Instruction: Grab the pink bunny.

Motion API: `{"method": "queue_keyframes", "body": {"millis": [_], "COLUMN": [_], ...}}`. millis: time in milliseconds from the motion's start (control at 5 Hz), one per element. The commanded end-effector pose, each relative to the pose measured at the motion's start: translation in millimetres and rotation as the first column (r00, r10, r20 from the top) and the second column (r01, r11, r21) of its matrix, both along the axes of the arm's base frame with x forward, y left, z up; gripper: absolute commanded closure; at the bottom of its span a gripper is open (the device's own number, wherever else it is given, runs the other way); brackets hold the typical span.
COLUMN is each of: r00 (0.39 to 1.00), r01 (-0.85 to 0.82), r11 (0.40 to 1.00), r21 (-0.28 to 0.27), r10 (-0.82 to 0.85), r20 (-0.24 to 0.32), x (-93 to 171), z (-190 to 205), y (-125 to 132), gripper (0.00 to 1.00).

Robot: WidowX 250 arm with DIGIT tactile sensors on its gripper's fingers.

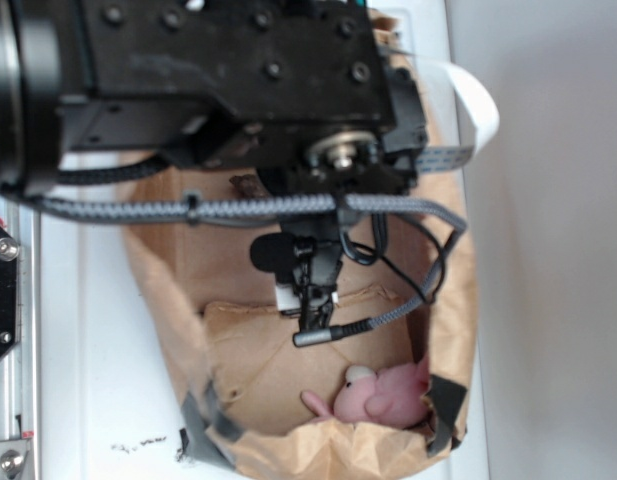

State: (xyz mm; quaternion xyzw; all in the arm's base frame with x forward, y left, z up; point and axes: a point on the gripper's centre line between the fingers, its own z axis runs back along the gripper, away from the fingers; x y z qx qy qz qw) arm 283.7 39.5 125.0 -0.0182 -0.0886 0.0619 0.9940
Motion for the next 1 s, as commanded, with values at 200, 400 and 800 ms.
{"method": "queue_keyframes", "body": {"millis": [200,400,800], "r00": [0.999,0.999,0.996], "r01": [-0.007,-0.022,-0.037], "r11": [1.0,1.0,0.994], "r21": [0.009,0.003,-0.101], "r10": [0.007,0.021,0.045], "r20": [0.043,0.05,0.083], "x": [3.6,7.1,23.1], "z": [12.8,-22.0,-42.3], "y": [3.0,-6.4,-28.0], "gripper": [0.0,0.0,0.0]}}
